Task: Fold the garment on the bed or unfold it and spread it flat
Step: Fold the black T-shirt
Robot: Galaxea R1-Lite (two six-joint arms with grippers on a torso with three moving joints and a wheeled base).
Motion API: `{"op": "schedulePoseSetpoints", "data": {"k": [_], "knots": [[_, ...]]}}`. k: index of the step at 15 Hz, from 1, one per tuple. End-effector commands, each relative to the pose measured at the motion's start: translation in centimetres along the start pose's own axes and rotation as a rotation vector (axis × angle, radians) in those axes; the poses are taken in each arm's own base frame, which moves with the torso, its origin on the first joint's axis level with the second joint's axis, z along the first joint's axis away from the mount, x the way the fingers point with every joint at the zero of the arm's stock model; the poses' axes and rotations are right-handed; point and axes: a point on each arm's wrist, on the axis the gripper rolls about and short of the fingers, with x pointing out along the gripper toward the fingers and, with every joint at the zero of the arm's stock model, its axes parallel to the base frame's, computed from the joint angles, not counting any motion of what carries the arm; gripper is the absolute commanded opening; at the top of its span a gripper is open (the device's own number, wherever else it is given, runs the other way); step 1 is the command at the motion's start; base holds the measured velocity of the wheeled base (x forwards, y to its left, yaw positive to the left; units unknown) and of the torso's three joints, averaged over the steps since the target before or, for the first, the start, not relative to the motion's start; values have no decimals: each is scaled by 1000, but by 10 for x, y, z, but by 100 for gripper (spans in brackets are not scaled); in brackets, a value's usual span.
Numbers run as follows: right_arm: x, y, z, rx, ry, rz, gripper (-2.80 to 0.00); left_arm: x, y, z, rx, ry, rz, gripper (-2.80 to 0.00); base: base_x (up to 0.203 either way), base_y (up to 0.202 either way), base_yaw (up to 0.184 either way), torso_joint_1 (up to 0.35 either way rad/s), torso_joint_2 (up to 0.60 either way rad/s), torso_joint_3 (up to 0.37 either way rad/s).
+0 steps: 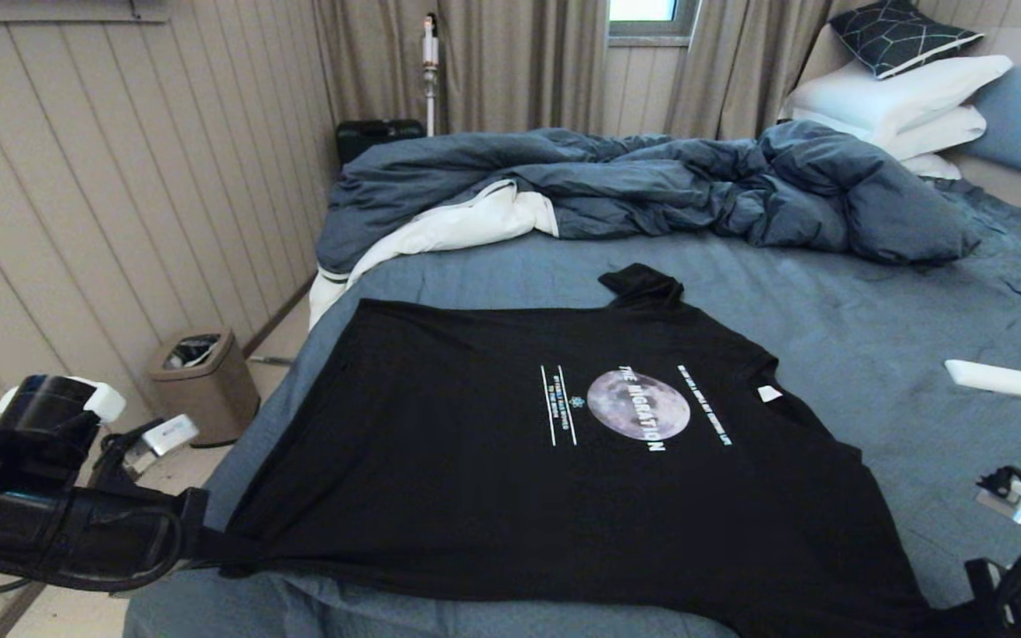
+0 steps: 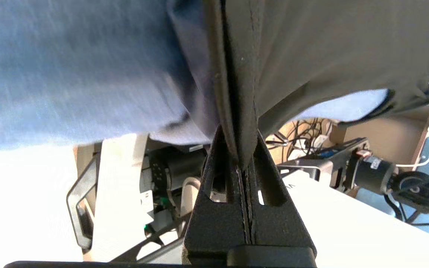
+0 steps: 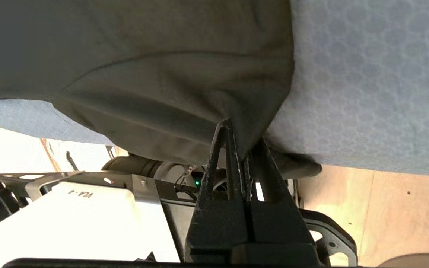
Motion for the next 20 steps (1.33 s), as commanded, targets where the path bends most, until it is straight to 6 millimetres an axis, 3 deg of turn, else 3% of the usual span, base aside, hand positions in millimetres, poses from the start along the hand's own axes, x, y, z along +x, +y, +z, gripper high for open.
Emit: {"op": "schedulePoseSetpoints", "data": {"k": [1,3,7,16,18,20], "knots": [[-3,-2,-3,11,-10,-4,-280,-13,-9,-6,24,-40,-11,-280,0,0,0,0,0,0],[-5,-2,-4,13,-17,-8,-280,-17,-12,-8,17,-41,-12,-280,0,0,0,0,0,0],[-26,4,-30,-26,-73,-35,-280,-34,-31,-34,61,-34,-23,-280,0,0,0,0,0,0],[-58,29,-80,-41,-124,-71,-280,-60,-38,-88,68,-27,-8,-280,0,0,0,0,0,0],[-65,33,-78,-61,-158,-86,-280,-68,-43,-91,92,-61,-5,-280,0,0,0,0,0,0],[-75,35,-64,-81,-199,-92,-280,-71,-49,-76,100,-76,0,-280,0,0,0,0,0,0]]}}
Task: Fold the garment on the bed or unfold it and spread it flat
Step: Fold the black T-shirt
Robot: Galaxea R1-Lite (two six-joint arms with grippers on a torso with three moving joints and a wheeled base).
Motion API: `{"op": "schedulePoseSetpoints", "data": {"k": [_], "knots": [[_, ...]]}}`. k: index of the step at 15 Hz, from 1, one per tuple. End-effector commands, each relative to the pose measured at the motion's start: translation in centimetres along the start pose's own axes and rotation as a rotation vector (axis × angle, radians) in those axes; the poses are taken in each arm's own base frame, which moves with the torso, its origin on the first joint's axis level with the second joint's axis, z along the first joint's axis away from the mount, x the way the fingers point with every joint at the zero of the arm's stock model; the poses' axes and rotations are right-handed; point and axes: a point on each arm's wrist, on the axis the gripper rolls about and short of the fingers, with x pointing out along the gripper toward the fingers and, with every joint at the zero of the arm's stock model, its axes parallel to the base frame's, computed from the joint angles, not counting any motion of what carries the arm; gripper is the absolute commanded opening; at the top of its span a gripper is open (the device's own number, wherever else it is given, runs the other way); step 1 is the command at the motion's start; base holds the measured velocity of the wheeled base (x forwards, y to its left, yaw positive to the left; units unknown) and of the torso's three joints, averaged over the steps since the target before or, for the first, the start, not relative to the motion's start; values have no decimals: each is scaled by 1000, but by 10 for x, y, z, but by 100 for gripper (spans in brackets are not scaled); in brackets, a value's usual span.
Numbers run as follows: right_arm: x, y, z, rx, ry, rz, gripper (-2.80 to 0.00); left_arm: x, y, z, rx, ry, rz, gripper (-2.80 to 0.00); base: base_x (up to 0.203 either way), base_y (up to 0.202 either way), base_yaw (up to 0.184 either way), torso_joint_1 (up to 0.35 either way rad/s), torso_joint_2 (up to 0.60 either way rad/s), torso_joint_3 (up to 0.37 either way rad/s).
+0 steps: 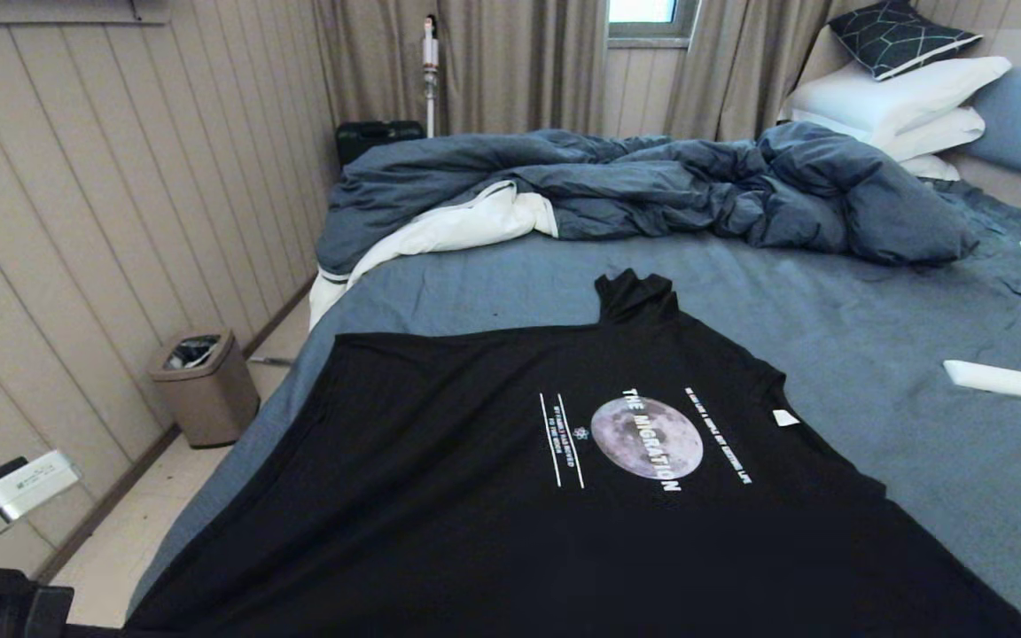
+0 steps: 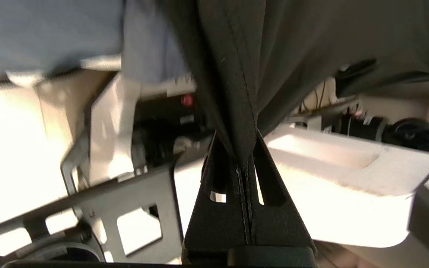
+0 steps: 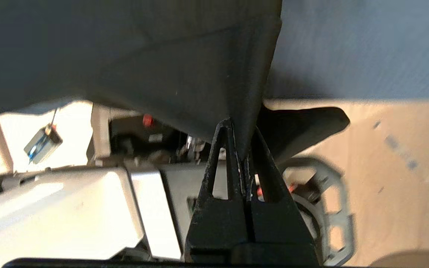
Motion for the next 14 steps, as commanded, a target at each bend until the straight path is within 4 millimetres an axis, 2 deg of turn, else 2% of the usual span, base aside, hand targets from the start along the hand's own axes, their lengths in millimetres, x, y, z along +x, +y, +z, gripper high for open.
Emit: {"op": "schedulePoseSetpoints", "data": {"k": [1,4,8,11,14], "knots": [[-5,0,12,-15,-25,0,-280,-1,-4,14,8,-14,-6,-280,0,0,0,0,0,0],[1,-11,46,2,7,12,-280,8,-2,46,-9,3,-4,-280,0,0,0,0,0,0],[24,-27,87,25,81,44,-280,40,16,80,-46,46,2,-280,0,0,0,0,0,0],[44,-27,117,27,128,73,-280,55,28,104,-51,16,1,-280,0,0,0,0,0,0],[68,-17,147,7,163,101,-280,70,38,122,-67,37,2,-280,0,0,0,0,0,0]]}}
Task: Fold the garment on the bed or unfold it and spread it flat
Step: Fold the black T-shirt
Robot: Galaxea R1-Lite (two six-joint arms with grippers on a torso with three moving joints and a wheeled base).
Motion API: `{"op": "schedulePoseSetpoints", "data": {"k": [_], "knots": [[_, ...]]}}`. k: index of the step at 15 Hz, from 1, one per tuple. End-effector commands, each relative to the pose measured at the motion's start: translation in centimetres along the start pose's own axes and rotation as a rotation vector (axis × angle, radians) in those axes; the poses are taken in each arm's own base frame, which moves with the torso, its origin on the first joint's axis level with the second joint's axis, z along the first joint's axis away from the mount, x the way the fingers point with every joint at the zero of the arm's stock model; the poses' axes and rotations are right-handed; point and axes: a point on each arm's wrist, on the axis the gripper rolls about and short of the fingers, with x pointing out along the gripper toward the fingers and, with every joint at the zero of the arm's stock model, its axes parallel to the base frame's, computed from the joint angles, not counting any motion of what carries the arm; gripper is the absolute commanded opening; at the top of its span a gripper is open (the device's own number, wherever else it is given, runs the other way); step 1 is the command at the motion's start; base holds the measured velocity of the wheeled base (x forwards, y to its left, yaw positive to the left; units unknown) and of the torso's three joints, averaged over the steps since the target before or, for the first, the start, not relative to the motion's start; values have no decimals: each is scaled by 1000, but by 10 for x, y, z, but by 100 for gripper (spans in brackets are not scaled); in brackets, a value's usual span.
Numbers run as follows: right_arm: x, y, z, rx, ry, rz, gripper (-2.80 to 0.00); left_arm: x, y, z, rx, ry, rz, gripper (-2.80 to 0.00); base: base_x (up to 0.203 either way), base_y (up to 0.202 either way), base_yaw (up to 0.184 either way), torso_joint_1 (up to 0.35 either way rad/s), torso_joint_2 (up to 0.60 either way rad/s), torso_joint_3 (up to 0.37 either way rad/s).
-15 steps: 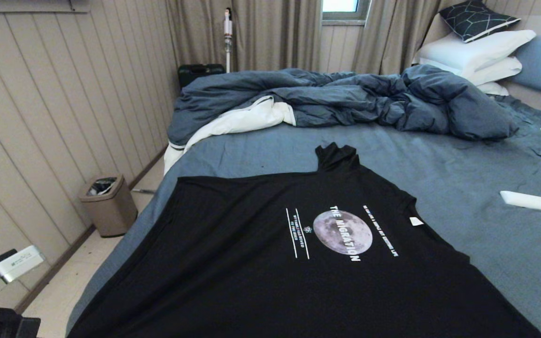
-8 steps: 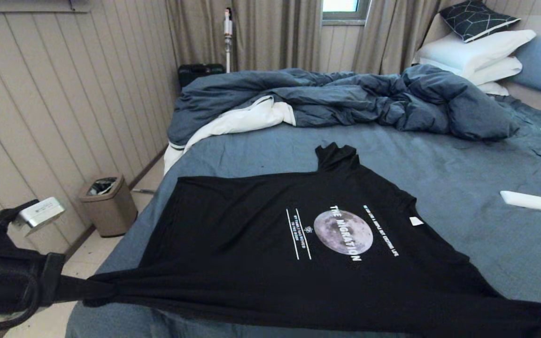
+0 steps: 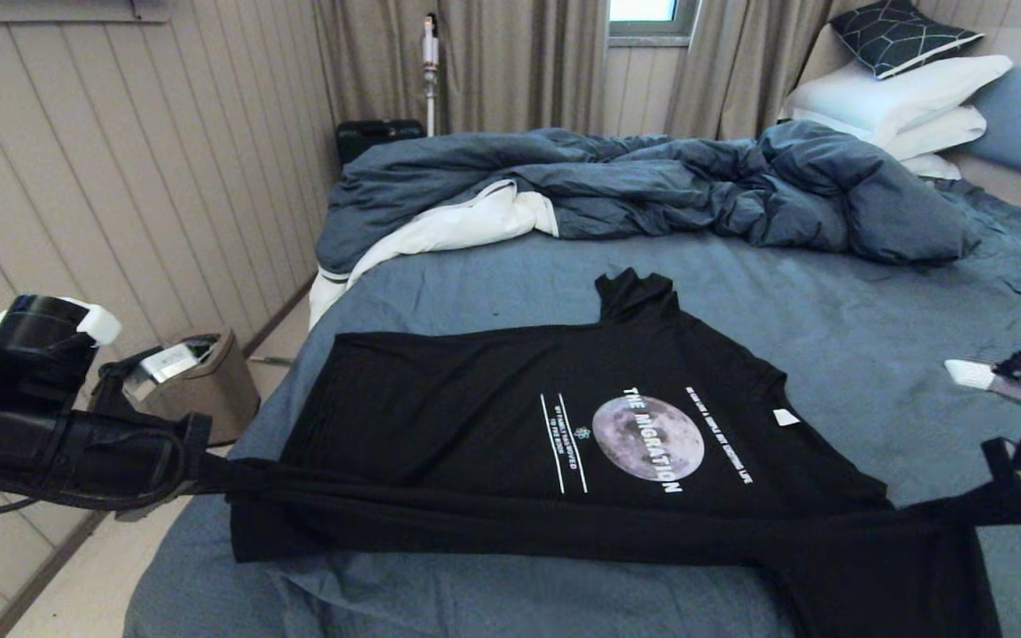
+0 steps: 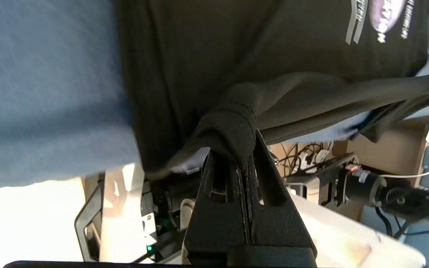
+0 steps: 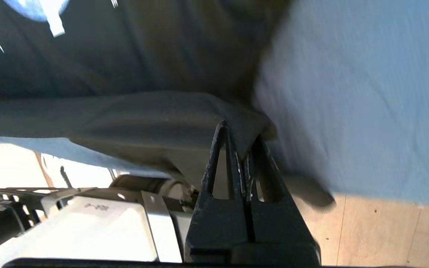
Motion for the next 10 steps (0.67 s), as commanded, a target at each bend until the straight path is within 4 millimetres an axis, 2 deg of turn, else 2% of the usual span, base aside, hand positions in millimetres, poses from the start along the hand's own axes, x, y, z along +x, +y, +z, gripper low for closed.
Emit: {"op": "schedulePoseSetpoints", "data": {"k": [1,6,8,10], "knots": [[26,-3,21,5,68,21,-280,20,13,9,-42,55,7,-280,0,0,0,0,0,0],[74,-4,64,3,135,35,-280,45,32,28,-48,49,11,-280,0,0,0,0,0,0],[79,-3,79,-9,114,34,-280,41,39,38,-57,13,14,-280,0,0,0,0,0,0],[80,6,86,-20,96,36,-280,37,40,44,-57,-9,3,-280,0,0,0,0,0,0]]}}
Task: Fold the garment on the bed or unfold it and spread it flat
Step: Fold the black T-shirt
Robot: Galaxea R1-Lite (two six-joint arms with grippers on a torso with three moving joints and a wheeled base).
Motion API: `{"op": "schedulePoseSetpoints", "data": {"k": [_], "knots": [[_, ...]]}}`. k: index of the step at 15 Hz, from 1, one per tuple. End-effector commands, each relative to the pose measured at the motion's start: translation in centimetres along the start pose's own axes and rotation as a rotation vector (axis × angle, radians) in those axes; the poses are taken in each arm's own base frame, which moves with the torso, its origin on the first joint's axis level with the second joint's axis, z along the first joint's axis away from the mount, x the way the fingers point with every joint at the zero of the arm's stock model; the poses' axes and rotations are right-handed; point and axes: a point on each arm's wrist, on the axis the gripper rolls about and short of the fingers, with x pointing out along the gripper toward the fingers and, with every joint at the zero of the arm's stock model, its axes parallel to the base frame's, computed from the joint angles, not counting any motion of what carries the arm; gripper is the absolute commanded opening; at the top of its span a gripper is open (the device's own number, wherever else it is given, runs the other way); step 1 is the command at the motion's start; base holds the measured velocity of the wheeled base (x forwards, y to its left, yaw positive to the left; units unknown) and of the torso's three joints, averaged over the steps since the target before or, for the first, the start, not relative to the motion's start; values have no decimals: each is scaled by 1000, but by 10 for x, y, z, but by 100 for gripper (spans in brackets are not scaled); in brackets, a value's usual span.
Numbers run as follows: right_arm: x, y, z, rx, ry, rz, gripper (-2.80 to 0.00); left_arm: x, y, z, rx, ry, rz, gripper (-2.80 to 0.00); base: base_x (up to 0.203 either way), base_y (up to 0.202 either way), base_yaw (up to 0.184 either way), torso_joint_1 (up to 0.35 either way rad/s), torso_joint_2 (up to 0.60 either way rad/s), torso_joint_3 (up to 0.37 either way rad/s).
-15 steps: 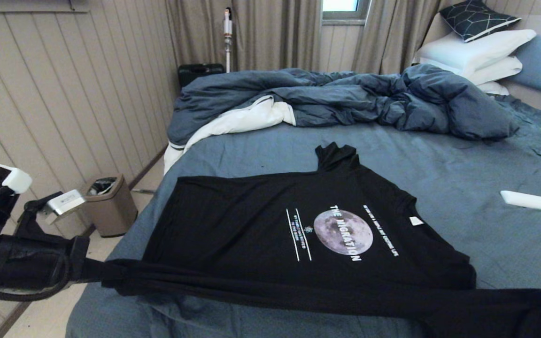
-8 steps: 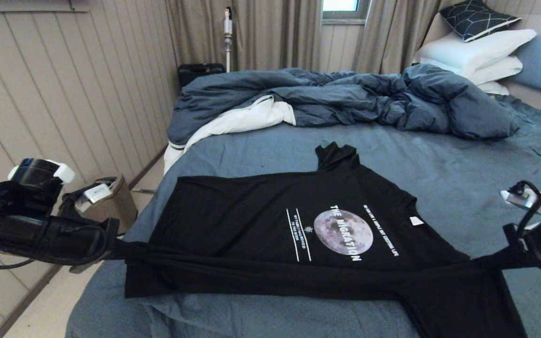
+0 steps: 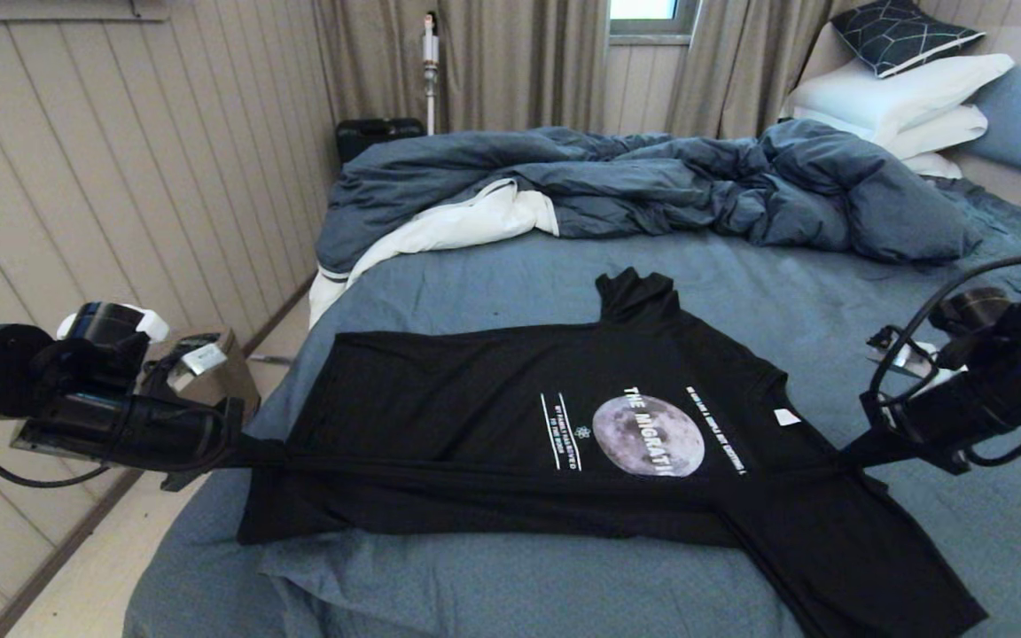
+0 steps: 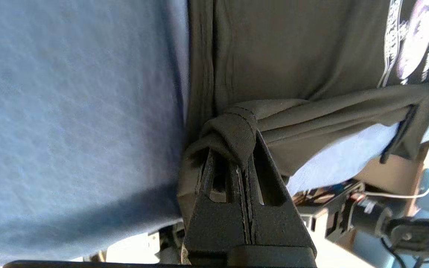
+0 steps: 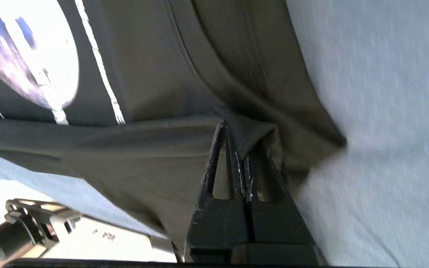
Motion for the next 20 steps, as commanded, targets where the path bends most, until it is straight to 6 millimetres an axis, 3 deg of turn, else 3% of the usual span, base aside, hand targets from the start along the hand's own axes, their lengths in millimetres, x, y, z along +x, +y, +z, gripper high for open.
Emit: {"op": "schedulePoseSetpoints", "data": {"k": [1,7,8,14,18,20], "knots": [[6,3,8,-12,2,5,-280,1,3,3,-10,-1,-7,-280,0,0,0,0,0,0],[14,7,16,-23,5,-6,-280,9,9,3,-24,29,-21,-280,0,0,0,0,0,0],[14,7,16,-24,4,-16,0,10,10,1,-20,31,-13,0,0,0,0,0,0,0],[2,12,15,-35,-27,-29,0,-7,-3,2,16,-18,-24,0,0,0,0,0,0,0],[-36,25,3,-63,-115,-35,0,-40,-28,-6,81,-108,-42,0,0,0,0,0,0,0],[-58,22,-10,-48,-151,-52,0,-50,-34,-16,93,-125,-42,0,0,0,0,0,0,0]]}}
